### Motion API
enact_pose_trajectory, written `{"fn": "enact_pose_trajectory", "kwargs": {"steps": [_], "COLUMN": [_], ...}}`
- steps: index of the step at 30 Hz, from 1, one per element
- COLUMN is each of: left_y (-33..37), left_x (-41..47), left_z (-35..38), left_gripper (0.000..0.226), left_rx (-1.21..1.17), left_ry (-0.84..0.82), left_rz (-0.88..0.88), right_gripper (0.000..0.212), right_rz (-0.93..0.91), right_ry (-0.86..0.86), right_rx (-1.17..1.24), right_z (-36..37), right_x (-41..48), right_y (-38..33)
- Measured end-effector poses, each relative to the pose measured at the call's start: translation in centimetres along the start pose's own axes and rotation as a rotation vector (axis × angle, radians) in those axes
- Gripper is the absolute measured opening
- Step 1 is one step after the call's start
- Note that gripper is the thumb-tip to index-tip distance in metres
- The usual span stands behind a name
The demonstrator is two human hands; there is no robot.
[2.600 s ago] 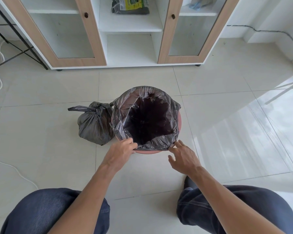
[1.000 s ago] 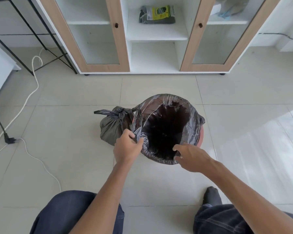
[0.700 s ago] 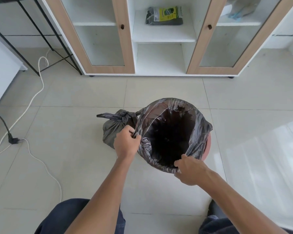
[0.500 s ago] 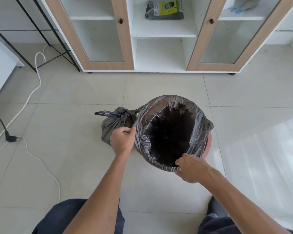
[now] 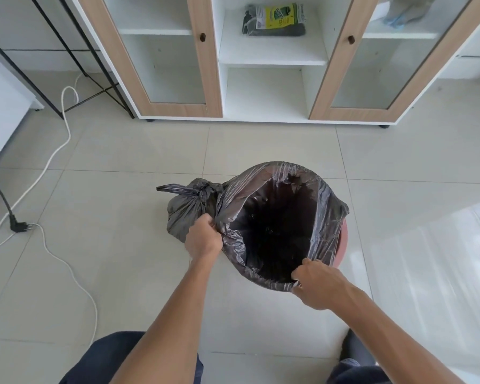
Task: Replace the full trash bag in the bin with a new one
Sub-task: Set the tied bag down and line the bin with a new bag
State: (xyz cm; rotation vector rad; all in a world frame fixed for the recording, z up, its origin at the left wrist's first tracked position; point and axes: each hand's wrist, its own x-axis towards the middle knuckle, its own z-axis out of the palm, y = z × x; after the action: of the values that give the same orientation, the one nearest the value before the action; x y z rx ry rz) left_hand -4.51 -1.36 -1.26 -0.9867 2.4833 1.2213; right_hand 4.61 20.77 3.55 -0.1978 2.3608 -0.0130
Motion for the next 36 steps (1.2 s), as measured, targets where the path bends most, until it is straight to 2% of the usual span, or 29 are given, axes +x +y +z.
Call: {"fn": "enact_pose_trajectory", "kwargs": {"steps": [4, 8, 16, 18, 21, 23, 26, 28, 32, 36], "left_y": [0.1, -0.5, -1.3, -1.0, 0.7, 2.3, 3.3, 3.1, 4.1, 5.1], "left_x": [0.2, 0.9, 1.5, 1.5, 1.8, 1.4, -0.3, -1.2, -1.4, -0.6], "left_z": [-0.5, -0.8, -0.4, -0.6, -1.5, -1.9, -2.0, -2.0, -1.7, -1.3], "left_gripper": [0.015, 0.009, 0.014, 0.004, 0.021, 0.027, 0.031, 0.043, 0.054, 0.053], "left_rx": [0.167, 0.158, 0.300, 0.273, 0.209, 0.214, 0.472, 0.595, 0.739, 0.794], "left_ry": [0.067, 0.024, -0.065, -0.029, 0.090, 0.015, -0.181, -0.234, -0.245, -0.244], "left_rz": [0.091, 0.049, -0.012, 0.007, 0.122, 0.242, 0.437, 0.509, 0.520, 0.521], "right_gripper": [0.038, 0.040, 0.039, 0.038, 0.033, 0.029, 0.025, 0.022, 0.013, 0.026], "right_rz": [0.010, 0.014, 0.014, 0.007, 0.015, 0.066, 0.193, 0.289, 0.477, 0.588], "right_ry": [0.001, 0.002, -0.009, -0.019, 0.028, 0.130, 0.297, 0.368, 0.431, 0.433], "right_rx": [-0.001, -0.010, -0.001, 0.020, 0.127, 0.231, 0.291, 0.324, 0.363, 0.427], "right_z": [0.0, 0.1, 0.3, 0.1, -0.9, -1.8, -3.1, -3.6, -3.6, -2.4], "right_x": [0.4, 0.9, 1.2, 1.3, 1.3, 1.4, 1.4, 1.3, 1.4, 2.1], "right_y": [0.1, 0.3, 0.6, 0.8, 1.4, 2.1, 3.4, 4.4, 6.6, 7.8]}}
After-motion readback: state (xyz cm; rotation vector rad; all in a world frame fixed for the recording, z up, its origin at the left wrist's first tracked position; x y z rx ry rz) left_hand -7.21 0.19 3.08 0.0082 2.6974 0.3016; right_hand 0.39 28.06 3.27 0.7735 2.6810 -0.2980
